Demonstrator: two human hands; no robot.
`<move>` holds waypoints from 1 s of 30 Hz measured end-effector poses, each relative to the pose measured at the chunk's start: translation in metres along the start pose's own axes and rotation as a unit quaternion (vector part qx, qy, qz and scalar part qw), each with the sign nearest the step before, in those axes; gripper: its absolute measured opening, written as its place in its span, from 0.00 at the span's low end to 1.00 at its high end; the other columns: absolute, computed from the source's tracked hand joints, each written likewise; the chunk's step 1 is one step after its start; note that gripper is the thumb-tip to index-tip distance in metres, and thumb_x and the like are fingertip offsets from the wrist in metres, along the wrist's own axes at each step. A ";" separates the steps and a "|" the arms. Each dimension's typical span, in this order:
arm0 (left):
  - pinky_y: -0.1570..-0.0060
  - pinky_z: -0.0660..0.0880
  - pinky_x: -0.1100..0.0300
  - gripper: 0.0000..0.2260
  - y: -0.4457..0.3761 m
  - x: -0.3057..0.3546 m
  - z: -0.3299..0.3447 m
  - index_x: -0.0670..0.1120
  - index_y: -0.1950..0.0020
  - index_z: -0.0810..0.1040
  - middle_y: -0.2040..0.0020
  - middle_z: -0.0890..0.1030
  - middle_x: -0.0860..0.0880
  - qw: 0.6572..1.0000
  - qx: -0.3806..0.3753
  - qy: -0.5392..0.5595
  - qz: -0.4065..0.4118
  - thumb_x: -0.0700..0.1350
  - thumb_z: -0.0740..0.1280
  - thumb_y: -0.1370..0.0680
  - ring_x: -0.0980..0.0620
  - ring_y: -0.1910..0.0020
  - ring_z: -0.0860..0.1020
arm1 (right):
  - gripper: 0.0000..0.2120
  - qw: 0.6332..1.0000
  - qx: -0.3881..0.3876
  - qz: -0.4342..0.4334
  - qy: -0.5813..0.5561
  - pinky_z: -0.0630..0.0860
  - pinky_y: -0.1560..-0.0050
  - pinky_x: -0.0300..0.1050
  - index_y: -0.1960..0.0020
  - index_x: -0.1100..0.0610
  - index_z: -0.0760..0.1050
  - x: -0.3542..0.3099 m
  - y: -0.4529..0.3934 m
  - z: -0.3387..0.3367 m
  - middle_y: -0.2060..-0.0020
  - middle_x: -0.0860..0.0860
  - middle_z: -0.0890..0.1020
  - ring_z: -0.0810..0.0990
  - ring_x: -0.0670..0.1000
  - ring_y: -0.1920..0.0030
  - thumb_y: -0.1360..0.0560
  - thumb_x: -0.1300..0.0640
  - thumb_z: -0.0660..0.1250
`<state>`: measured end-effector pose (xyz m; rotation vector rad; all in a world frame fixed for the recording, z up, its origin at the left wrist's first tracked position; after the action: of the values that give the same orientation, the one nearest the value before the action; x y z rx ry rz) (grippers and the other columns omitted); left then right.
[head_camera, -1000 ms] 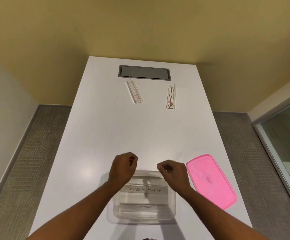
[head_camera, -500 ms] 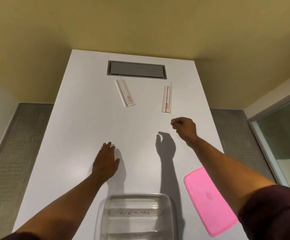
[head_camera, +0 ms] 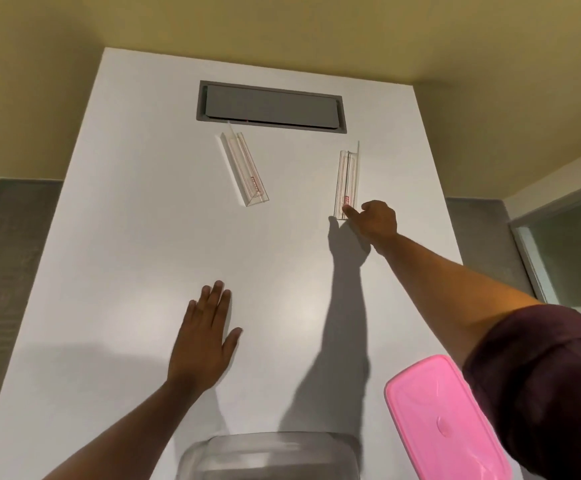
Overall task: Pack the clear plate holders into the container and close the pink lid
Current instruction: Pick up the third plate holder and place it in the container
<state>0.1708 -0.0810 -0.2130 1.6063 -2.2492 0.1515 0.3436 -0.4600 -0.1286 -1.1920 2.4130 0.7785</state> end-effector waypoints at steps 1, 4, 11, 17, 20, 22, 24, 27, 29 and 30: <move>0.20 0.49 0.48 0.32 0.000 -0.001 0.001 0.46 0.18 0.49 0.16 0.47 0.48 1.000 0.001 0.002 0.001 0.58 0.54 0.18 0.46 0.18 0.47 | 0.21 1.000 0.008 0.004 -0.005 0.71 0.65 0.47 0.64 0.56 0.75 -0.003 -0.004 0.003 0.66 0.54 0.79 0.78 0.59 0.58 0.26 0.39 0.71; 0.20 0.47 0.49 0.32 0.000 -0.001 0.002 0.47 0.18 0.49 0.16 0.47 0.48 1.000 0.005 0.004 0.003 0.58 0.53 0.18 0.47 0.17 0.47 | 0.24 0.999 0.028 0.018 -0.004 0.62 0.71 0.43 0.71 0.55 0.67 -0.009 -0.011 0.007 0.75 0.50 0.72 0.75 0.58 0.66 0.27 0.42 0.71; 0.20 0.44 0.50 0.32 0.000 -0.002 0.003 0.47 0.18 0.47 0.16 0.46 0.48 1.000 -0.018 -0.014 -0.008 0.59 0.51 0.17 0.47 0.17 0.45 | 0.06 0.996 0.057 0.065 -0.033 0.76 0.62 0.49 0.64 0.62 0.76 -0.005 -0.006 -0.003 0.66 0.57 0.82 0.82 0.61 0.60 0.28 0.62 0.66; 0.20 0.46 0.50 0.32 -0.001 0.002 -0.006 0.46 0.18 0.47 0.17 0.43 0.48 0.997 -0.069 0.000 -0.037 0.60 0.47 0.18 0.47 0.18 0.43 | 0.07 0.951 0.003 0.129 -0.283 0.78 0.66 0.42 0.61 0.65 0.79 0.005 0.039 -0.008 0.62 0.64 0.84 0.82 0.57 0.68 0.27 0.71 0.64; 0.20 0.47 0.50 0.33 -0.003 0.010 -0.021 0.45 0.18 0.46 0.19 0.39 0.49 0.994 -0.097 0.011 -0.045 0.57 0.54 0.18 0.45 0.18 0.43 | 0.06 0.888 -0.082 0.146 -0.428 0.79 0.71 0.37 0.53 0.68 0.80 0.010 0.083 -0.004 0.64 0.61 0.83 0.84 0.56 0.65 0.23 0.70 0.63; 0.20 0.44 0.53 0.34 -0.002 0.020 -0.037 0.44 0.18 0.45 0.18 0.40 0.48 0.994 -0.094 0.032 -0.043 0.52 0.59 0.17 0.46 0.18 0.43 | 0.07 0.869 -0.164 0.126 -0.450 0.81 0.66 0.39 0.53 0.68 0.79 0.015 0.114 -0.001 0.65 0.60 0.82 0.87 0.58 0.57 0.22 0.68 0.62; 0.21 0.44 0.55 0.34 0.003 0.035 -0.059 0.43 0.18 0.46 0.18 0.43 0.47 0.997 -0.060 0.046 -0.022 0.49 0.60 0.18 0.46 0.18 0.44 | 0.08 0.844 -0.222 0.126 -0.471 0.81 0.63 0.39 0.51 0.70 0.79 0.026 0.147 0.001 0.64 0.61 0.83 0.88 0.59 0.53 0.22 0.69 0.62; 0.20 0.49 0.54 0.35 0.012 0.058 -0.092 0.41 0.19 0.49 0.18 0.47 0.47 0.999 0.008 0.022 0.037 0.45 0.64 0.20 0.46 0.18 0.49 | 0.10 0.825 -0.288 0.118 -0.472 0.81 0.64 0.40 0.45 0.74 0.79 0.046 0.189 0.004 0.64 0.60 0.83 0.86 0.53 0.63 0.22 0.71 0.62; 0.20 0.49 0.54 0.37 0.018 0.075 -0.112 0.43 0.18 0.49 0.17 0.48 0.47 0.996 0.047 -0.008 0.082 0.45 0.66 0.22 0.47 0.18 0.50 | 0.10 0.825 -0.325 0.106 -0.450 0.80 0.63 0.41 0.45 0.74 0.79 0.057 0.214 0.003 0.62 0.61 0.82 0.83 0.52 0.64 0.22 0.69 0.64; 0.20 0.46 0.56 0.39 0.022 0.084 -0.120 0.45 0.18 0.48 0.17 0.47 0.48 0.993 0.056 -0.027 0.104 0.46 0.67 0.22 0.49 0.18 0.48 | 0.09 0.827 -0.344 0.098 -0.434 0.79 0.62 0.41 0.47 0.72 0.80 0.060 0.227 0.002 0.60 0.61 0.80 0.81 0.52 0.64 0.23 0.69 0.64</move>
<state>0.1551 -0.1126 -0.0689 1.4399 -2.4877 0.2967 0.1256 -0.3835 -0.0879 -0.5286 1.4996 1.8696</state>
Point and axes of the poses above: each hand's wrist, its own y-axis away from the middle knuckle, its own z-axis out of the palm, x = y × z, the point moved 6 cm from there along -y, towards the middle knuckle
